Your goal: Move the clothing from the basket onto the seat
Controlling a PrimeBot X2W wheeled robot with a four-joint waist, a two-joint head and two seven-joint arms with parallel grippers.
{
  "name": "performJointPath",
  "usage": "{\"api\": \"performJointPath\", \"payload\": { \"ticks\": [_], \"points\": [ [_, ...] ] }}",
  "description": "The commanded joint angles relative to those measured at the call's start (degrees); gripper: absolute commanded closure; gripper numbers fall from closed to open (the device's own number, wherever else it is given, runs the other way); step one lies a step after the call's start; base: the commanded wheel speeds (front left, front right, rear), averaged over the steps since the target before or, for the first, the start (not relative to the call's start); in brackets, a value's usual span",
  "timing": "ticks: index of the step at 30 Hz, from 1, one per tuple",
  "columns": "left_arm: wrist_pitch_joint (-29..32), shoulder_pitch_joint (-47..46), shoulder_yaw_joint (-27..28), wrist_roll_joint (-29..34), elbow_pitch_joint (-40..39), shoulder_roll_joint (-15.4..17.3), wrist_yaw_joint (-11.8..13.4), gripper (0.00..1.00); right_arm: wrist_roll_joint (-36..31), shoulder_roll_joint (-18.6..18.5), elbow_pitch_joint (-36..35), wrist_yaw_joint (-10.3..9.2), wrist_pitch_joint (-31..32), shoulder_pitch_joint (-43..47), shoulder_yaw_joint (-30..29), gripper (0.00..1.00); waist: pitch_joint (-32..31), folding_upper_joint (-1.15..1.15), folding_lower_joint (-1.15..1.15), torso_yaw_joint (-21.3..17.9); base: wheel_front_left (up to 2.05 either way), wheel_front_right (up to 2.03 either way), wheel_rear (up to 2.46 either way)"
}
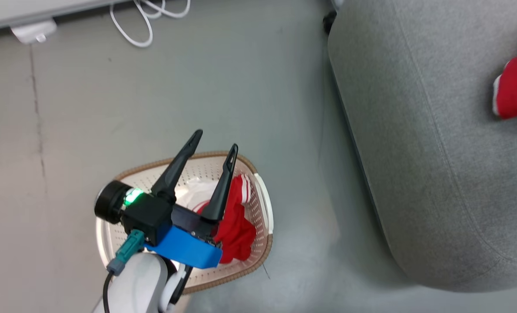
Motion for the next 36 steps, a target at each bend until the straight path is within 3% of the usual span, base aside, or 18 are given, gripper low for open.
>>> {"api": "performJointPath", "payload": {
  "ticks": [1,8,20,36],
  "points": [
    [-0.18,1.5,0.13,-0.37,0.5,-0.29,-0.07,0.0,-0.39,0.4,-0.6,-0.01,-0.19,2.26,0.19,0.0,-4.6,0.0,0.0,1.17,0.0,0.0,0.0],
    [-0.18,6.22,1.19,-1.8,2.71,-1.98,-0.07,0.0,-0.88,2.91,-5.07,-0.01,0.36,10.3,1.15,0.0,-12.55,0.0,0.0,2.81,0.0,0.0,0.0],
    [-0.18,15.15,4.91,-2.68,5.99,-3.82,-0.06,0.0,1.76,7.66,-19.51,-0.01,6.22,25.42,6.26,0.0,-24.6,0.0,0.0,5.56,0.0,0.0,0.0],
    [-0.18,18.99,13.13,-0.24,8.21,-4.48,-0.06,0.0,6.65,11.12,-31.38,-0.01,9.19,34.58,13.32,0.0,-27.91,0.0,0.0,10.97,0.0,0.0,0.0]
  ]
}}
